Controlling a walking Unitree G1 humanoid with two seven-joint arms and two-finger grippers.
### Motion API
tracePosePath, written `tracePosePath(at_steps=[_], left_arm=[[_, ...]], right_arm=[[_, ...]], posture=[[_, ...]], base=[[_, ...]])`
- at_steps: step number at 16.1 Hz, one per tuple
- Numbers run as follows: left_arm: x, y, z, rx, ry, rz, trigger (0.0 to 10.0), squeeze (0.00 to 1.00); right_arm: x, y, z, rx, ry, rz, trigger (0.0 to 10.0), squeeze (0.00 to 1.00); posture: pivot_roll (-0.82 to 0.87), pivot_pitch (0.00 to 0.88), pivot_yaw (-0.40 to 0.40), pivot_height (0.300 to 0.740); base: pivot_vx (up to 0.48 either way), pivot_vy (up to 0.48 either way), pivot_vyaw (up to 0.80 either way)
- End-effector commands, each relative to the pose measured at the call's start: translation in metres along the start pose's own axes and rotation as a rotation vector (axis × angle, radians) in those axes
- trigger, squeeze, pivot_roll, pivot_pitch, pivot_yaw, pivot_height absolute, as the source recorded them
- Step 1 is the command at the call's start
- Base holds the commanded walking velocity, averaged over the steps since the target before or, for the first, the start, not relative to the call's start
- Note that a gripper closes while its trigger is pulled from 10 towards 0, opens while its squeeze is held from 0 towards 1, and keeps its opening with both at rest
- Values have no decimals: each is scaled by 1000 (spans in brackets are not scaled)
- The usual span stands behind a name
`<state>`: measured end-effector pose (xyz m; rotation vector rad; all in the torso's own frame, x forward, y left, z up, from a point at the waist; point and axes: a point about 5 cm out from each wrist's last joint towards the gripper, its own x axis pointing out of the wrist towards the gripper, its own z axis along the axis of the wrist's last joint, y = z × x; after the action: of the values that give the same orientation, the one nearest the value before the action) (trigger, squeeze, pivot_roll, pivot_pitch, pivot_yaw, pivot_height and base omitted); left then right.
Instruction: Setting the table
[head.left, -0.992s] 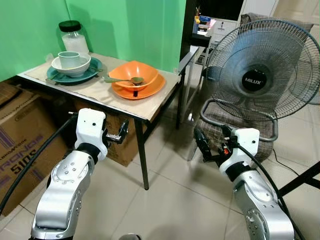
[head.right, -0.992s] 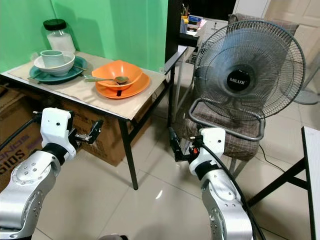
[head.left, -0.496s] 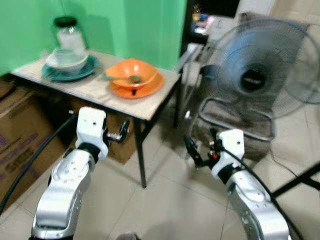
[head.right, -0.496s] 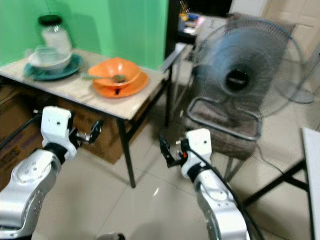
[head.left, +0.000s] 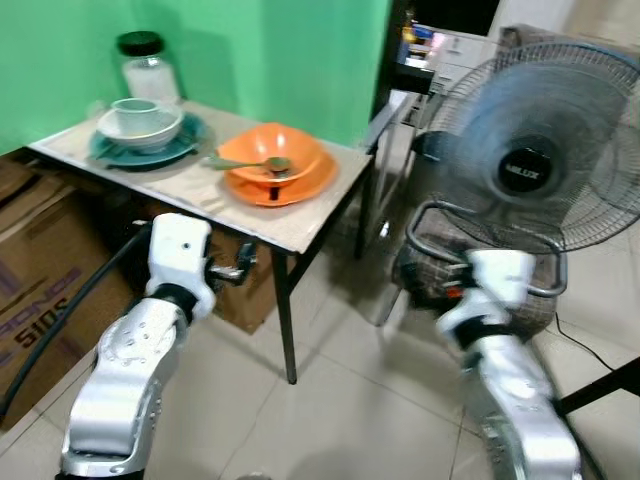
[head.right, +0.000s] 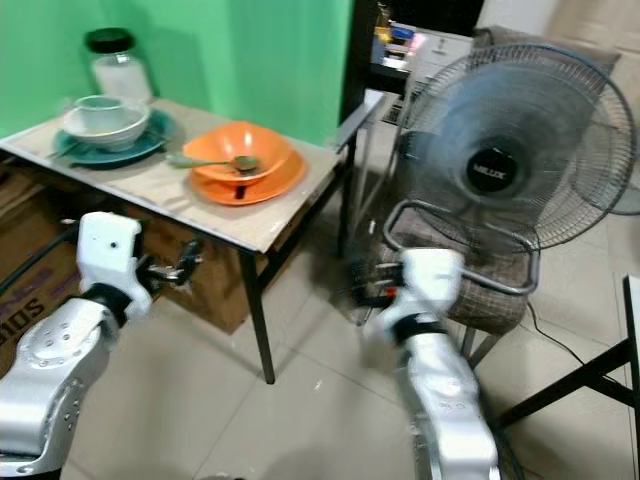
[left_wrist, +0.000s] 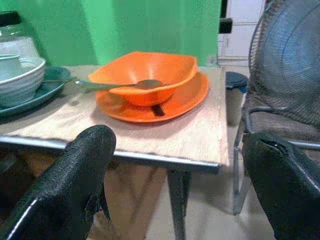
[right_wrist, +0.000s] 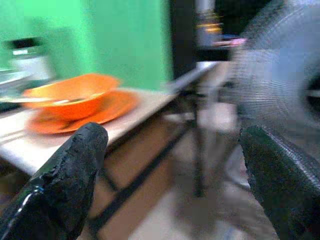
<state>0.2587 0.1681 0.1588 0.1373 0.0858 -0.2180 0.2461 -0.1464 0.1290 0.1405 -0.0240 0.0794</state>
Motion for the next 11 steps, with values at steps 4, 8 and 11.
tracePosePath(at_steps=[4, 8, 11], left_arm=[[-4, 3, 1, 13, 0, 8, 10000, 1000], [-7, 4, 1, 29, -2, 4, 10000, 1000], [-9, 4, 1, 37, 2, -1, 10000, 1000]], right_arm=[[-3, 5, -10, 56, 69, 109, 10000, 0], [-5, 8, -13, 44, 87, 153, 10000, 0], [-5, 7, -12, 5, 66, 128, 10000, 0]], posture=[[77, 0, -24, 740], [85, 0, -29, 740], [89, 0, -30, 740]], base=[[254, 0, 0], [253, 0, 600], [252, 0, 0]])
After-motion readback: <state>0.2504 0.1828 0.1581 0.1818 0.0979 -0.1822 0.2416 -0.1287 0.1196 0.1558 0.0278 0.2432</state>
